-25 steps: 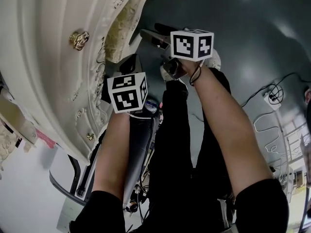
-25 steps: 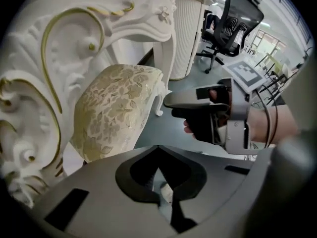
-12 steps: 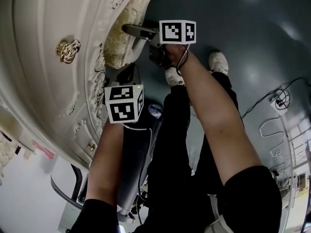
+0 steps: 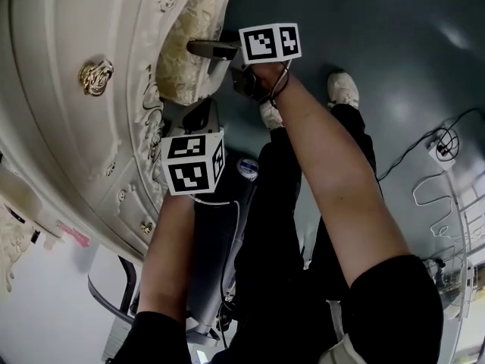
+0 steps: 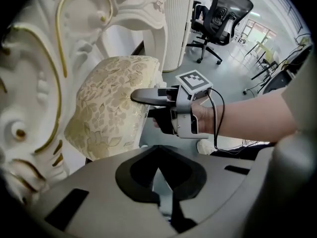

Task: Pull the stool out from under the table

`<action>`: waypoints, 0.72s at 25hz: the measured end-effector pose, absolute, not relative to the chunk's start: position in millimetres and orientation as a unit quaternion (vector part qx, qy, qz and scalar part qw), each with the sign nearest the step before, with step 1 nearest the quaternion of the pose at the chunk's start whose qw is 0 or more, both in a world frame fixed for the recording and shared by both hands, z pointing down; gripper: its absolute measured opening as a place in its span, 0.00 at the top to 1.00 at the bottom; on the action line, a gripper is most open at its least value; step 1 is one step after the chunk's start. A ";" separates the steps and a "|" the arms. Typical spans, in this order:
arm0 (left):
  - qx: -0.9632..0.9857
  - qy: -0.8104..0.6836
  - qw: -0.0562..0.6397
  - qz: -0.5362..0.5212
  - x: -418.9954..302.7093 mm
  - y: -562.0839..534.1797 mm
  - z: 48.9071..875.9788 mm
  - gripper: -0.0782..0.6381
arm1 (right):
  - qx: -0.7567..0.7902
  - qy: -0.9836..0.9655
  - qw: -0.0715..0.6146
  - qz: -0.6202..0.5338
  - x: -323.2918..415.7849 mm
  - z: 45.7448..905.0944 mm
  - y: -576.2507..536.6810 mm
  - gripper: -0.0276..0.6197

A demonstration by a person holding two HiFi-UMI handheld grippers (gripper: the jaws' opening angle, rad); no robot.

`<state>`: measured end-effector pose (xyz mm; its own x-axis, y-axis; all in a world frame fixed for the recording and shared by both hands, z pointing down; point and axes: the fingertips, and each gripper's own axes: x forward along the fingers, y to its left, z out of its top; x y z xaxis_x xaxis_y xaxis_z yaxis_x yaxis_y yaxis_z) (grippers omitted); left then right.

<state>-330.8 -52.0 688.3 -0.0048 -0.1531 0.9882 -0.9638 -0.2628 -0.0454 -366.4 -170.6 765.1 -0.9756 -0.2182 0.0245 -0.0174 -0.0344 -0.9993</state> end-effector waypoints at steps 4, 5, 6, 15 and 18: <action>0.595 -0.462 0.386 0.533 -325.9 -45.5 683.0 0.90 | -0.098 0.688 0.064 -0.716 -334.2 766.0 -162.2 0.18; 0.597 -0.459 0.386 0.533 -322.8 -44.1 681.9 0.90 | -0.101 0.688 0.060 -0.717 -324.9 765.8 -159.8 0.18; 0.599 -0.456 0.386 0.533 -318.9 -42.4 680.5 0.90 | -0.103 0.687 0.055 -0.717 -315.3 765.1 -156.4 0.18; 0.631 -0.416 0.365 0.544 -273.2 -41.0 672.0 0.90 | -0.138 0.687 0.033 -0.713 -259.2 755.1 -139.2 0.40; 0.634 -0.410 0.363 0.546 -264.9 -38.3 669.4 0.90 | -0.145 0.692 0.023 -0.707 -255.3 754.0 -136.9 0.45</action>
<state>-264.9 -38.3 669.4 0.0676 -0.1241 0.9900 -0.9165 -0.3999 0.0125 -255.3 -136.9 754.0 -0.9571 -0.2328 0.1726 -0.1675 -0.0417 -0.9850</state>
